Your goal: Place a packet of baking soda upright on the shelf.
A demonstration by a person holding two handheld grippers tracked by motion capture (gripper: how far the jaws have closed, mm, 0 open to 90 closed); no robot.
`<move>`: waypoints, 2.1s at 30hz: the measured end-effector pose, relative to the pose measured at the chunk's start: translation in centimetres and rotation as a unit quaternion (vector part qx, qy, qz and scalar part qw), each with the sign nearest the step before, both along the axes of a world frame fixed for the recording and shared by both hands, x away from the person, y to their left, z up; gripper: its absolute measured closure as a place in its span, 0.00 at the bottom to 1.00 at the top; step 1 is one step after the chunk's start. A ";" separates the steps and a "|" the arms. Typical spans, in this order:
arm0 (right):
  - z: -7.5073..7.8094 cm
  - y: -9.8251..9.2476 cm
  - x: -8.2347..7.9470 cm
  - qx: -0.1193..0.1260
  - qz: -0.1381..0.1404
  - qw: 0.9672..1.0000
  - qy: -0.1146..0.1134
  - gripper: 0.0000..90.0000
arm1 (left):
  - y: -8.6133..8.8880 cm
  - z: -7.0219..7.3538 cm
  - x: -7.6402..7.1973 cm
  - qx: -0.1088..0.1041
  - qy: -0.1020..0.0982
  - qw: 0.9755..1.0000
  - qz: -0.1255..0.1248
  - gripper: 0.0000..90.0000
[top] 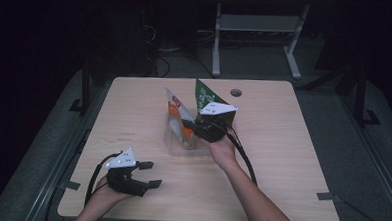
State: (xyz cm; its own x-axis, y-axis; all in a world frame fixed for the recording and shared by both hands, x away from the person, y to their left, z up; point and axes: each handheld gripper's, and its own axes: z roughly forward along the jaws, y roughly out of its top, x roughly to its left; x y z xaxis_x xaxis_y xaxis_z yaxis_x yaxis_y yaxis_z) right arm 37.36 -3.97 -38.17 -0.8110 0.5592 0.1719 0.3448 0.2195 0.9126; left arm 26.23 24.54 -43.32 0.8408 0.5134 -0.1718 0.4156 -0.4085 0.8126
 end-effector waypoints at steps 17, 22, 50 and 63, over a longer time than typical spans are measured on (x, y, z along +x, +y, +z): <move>0.8 -2.0 -1.5 -0.014 0.020 1.000 0.003 0.72 | -0.4 -0.3 0.5 0.009 0.007 1.000 0.001 0.26; 1.0 -2.5 -2.4 -0.032 0.012 0.999 -0.001 0.54 | -0.5 -0.4 0.3 0.018 0.005 1.000 -0.006 0.25; -1.3 -9.8 -8.8 -0.092 0.029 0.995 -0.013 0.38 | -1.1 -0.8 0.2 0.044 -0.004 0.999 -0.030 0.22; -3.4 -11.5 -10.3 -0.142 0.037 0.989 -0.001 0.36 | -1.4 -1.1 -0.1 0.066 -0.005 0.996 -0.058 0.21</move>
State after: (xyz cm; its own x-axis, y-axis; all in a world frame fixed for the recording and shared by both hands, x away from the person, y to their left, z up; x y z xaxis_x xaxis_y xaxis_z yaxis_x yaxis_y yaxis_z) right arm 27.08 -15.48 -41.56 -0.8522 0.5231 0.0144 0.3157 0.4921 0.8113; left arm 26.14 23.17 -44.39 0.8968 0.4307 -0.1011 0.3520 -0.5561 0.7529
